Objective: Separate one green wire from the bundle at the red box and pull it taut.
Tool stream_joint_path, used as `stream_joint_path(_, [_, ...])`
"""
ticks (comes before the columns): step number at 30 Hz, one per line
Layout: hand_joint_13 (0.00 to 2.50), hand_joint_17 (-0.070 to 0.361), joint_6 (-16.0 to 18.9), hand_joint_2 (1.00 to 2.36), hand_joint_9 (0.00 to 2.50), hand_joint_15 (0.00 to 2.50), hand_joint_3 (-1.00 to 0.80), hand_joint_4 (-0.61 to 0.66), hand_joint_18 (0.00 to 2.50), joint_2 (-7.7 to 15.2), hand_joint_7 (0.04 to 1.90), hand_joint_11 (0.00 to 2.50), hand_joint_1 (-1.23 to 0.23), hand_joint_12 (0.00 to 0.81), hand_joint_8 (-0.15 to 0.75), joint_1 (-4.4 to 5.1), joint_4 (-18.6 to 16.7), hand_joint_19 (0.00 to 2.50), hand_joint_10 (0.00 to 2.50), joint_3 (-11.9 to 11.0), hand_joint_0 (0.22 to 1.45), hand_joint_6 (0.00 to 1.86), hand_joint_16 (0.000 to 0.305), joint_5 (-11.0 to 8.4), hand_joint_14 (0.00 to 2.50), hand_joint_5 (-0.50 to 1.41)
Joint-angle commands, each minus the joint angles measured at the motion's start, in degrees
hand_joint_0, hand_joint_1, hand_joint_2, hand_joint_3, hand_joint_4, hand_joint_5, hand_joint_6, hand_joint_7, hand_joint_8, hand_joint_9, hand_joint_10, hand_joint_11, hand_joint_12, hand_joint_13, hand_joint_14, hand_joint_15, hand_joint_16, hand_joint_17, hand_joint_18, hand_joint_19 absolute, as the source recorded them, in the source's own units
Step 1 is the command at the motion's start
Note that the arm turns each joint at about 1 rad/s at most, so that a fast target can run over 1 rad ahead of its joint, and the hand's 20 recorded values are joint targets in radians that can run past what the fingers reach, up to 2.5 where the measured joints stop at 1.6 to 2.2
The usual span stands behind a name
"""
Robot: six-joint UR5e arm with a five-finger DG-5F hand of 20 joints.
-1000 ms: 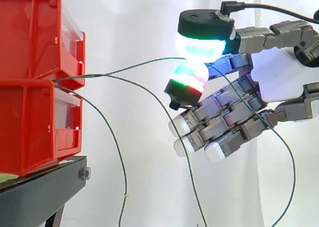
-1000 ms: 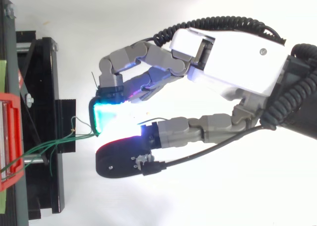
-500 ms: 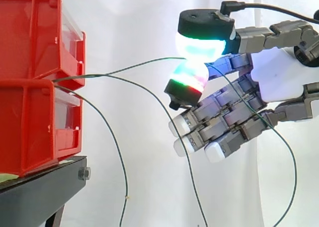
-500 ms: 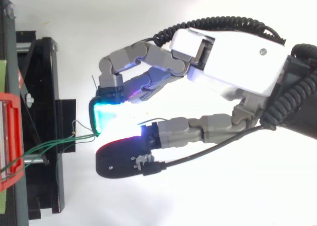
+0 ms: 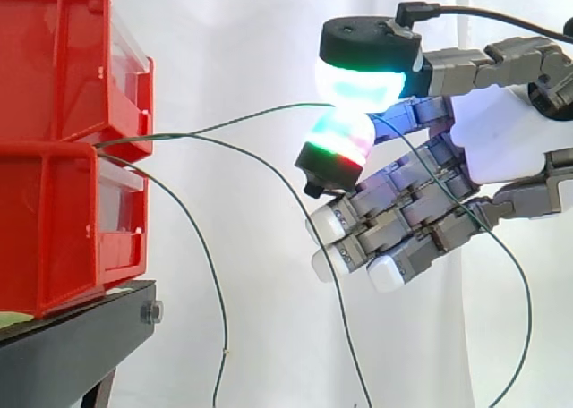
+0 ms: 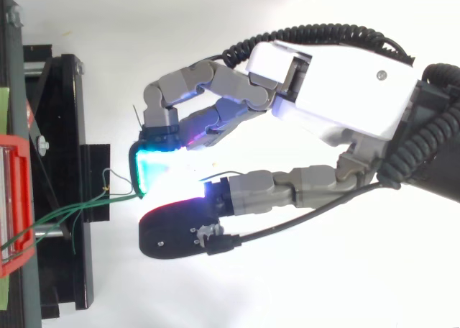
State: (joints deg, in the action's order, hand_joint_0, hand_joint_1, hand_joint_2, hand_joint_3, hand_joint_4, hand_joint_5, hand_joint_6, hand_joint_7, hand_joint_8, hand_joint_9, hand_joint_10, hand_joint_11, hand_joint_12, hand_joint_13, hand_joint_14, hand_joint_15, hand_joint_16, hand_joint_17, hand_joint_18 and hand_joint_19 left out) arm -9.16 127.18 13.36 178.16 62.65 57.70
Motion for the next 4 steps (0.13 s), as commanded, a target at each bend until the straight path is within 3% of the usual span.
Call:
stream_joint_path(1, [0.61, 0.151, 0.02, 1.01, 0.84, 0.17, -0.03, 0.0, 0.73, 0.0, 1.33, 0.32, -0.74, 0.432, 0.354, 0.0, 0.0, 0.29, 0.01, 0.01, 0.58, 0.85, 0.067, -0.14, 0.01, -0.11])
stream_joint_path(4, [0.61, 0.151, 0.02, 1.01, 0.84, 0.17, -0.03, 0.0, 0.73, 0.0, 1.33, 0.31, -0.74, 0.432, 0.35, 0.0, 0.0, 0.29, 0.01, 0.01, 0.58, 0.85, 0.067, 0.04, 0.01, -0.11])
